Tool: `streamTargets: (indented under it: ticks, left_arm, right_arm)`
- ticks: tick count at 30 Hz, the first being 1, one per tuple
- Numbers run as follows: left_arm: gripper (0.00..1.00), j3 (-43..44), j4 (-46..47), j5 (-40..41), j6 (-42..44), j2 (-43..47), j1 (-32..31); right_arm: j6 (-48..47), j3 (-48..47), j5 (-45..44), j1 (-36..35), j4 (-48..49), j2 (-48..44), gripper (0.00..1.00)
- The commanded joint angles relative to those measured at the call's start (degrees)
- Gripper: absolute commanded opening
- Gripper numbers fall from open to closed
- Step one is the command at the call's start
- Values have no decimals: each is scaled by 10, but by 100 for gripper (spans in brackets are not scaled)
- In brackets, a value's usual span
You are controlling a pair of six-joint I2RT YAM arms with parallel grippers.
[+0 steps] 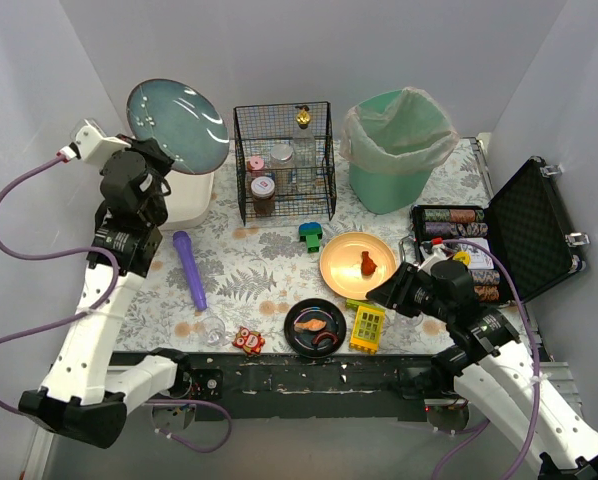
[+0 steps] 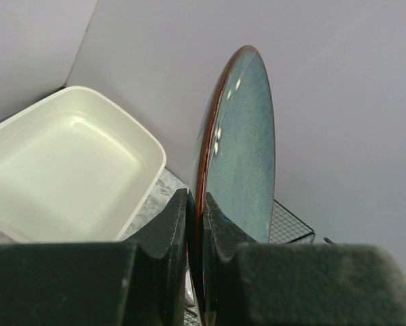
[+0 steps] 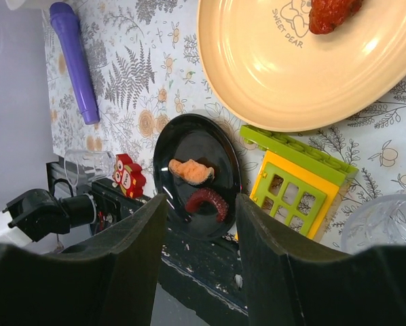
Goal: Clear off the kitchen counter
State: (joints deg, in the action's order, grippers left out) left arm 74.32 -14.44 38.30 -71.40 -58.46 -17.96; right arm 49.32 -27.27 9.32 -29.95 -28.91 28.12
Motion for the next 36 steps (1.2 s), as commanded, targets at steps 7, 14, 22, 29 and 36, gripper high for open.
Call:
streamTargets:
  ticks: [7,14,22,29,36]
  left_arm:
    - [0,-14,49,-263,-172,-17,228]
    - [0,-82,102,-412,-217,-59,364]
    - [0,-123,181,-476,-227,-144,400]
    - [0,-139,245,-455,-240,-217,400]
    - [0,-111,298,-461,-248,-329,400]
  right_arm:
    - [0,-1,-1,3,3,-5,53]
    - [-1,2,-3,3,-1,3,53]
    - [7,18,-7,3,31,28,53]
    - [6,28,-2,3,55,56,52]
    - [7,41,4,3,73,66,52]
